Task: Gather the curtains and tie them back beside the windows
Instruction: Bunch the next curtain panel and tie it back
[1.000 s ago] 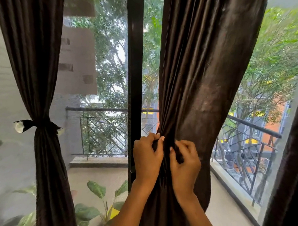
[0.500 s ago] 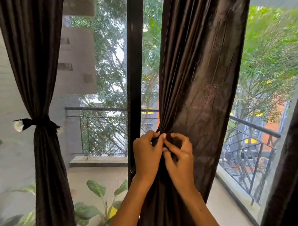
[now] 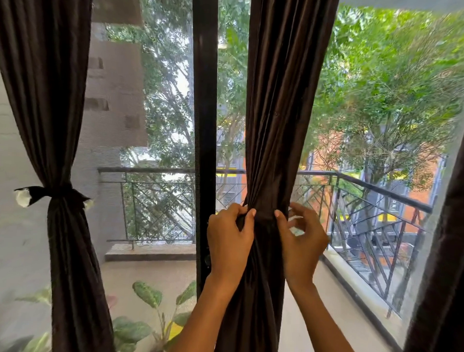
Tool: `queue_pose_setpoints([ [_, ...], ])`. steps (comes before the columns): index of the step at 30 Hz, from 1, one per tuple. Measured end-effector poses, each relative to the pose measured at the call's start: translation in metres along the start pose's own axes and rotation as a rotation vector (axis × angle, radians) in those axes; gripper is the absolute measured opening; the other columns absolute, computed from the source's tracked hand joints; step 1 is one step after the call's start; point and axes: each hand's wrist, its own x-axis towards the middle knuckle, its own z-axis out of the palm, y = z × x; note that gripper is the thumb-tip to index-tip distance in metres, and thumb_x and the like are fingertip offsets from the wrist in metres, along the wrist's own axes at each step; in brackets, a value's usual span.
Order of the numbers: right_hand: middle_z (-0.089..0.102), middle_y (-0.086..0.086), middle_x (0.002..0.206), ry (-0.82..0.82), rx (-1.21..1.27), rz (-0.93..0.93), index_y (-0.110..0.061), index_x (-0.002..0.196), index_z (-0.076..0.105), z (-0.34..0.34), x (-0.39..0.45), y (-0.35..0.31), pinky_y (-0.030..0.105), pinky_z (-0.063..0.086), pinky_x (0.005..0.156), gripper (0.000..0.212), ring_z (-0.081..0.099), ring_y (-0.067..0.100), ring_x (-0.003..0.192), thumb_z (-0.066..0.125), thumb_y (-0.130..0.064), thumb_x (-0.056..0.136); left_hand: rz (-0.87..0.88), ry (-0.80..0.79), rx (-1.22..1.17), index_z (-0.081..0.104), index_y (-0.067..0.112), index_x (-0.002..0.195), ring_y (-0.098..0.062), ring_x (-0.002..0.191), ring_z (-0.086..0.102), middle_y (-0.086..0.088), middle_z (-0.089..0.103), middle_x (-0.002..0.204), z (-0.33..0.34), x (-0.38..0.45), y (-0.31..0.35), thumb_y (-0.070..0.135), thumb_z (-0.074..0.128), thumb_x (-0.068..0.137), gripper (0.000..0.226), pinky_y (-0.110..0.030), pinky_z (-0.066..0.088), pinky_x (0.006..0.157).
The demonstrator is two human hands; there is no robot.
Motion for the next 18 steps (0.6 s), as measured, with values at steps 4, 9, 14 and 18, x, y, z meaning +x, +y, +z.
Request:
queue_pose_setpoints([
  [4, 0.060, -0.002, 0.092, -0.199, -0.053, -0.129, -0.011, 0.115, 0.068, 0.009, -0.024, 0.002, 0.012, 0.046, 0.071, 0.035, 0.060, 0.006, 0.076, 0.067, 0.000, 0.082, 0.017, -0.008, -0.017, 0.070, 0.009, 0.081, -0.007, 0.063, 0.062, 0.002, 0.067, 0.068, 0.004, -0.001, 0.000, 0.021, 0.065, 0.088, 0.014, -0.015, 0.043, 0.057],
  [9, 0.058, -0.002, 0.100, -0.295, -0.058, -0.120, -0.012, 0.119, 0.067, 0.010, -0.025, 0.004, 0.010, 0.045, 0.081, 0.037, 0.060, 0.008, 0.090, 0.063, 0.002, 0.085, 0.039, -0.032, -0.096, 0.069, 0.009, 0.079, -0.006, 0.062, 0.061, 0.001, 0.066, 0.066, 0.003, -0.002, -0.003, 0.022, 0.061, 0.091, 0.019, -0.026, 0.047, 0.057],
  [14, 0.058, 0.000, 0.108, -0.315, -0.010, -0.078, -0.008, 0.106, 0.072, 0.010, -0.025, 0.005, 0.028, 0.053, 0.085, 0.028, 0.062, 0.014, 0.097, 0.056, -0.006, 0.083, -0.024, -0.069, -0.103, 0.069, 0.013, 0.078, -0.007, 0.062, 0.059, 0.006, 0.065, 0.066, 0.005, 0.001, 0.000, 0.046, 0.067, 0.082, 0.034, -0.024, 0.046, 0.060],
  [18, 0.052, -0.002, 0.122, -0.399, 0.004, -0.077, -0.015, 0.112, 0.071, 0.005, -0.022, 0.009, 0.025, 0.049, 0.093, 0.033, 0.055, 0.009, 0.111, 0.063, 0.000, 0.084, -0.057, -0.019, -0.058, 0.062, 0.012, 0.067, -0.008, 0.059, 0.058, 0.005, 0.061, 0.059, 0.007, 0.010, -0.001, 0.029, 0.071, 0.082, 0.024, -0.024, 0.043, 0.057],
])
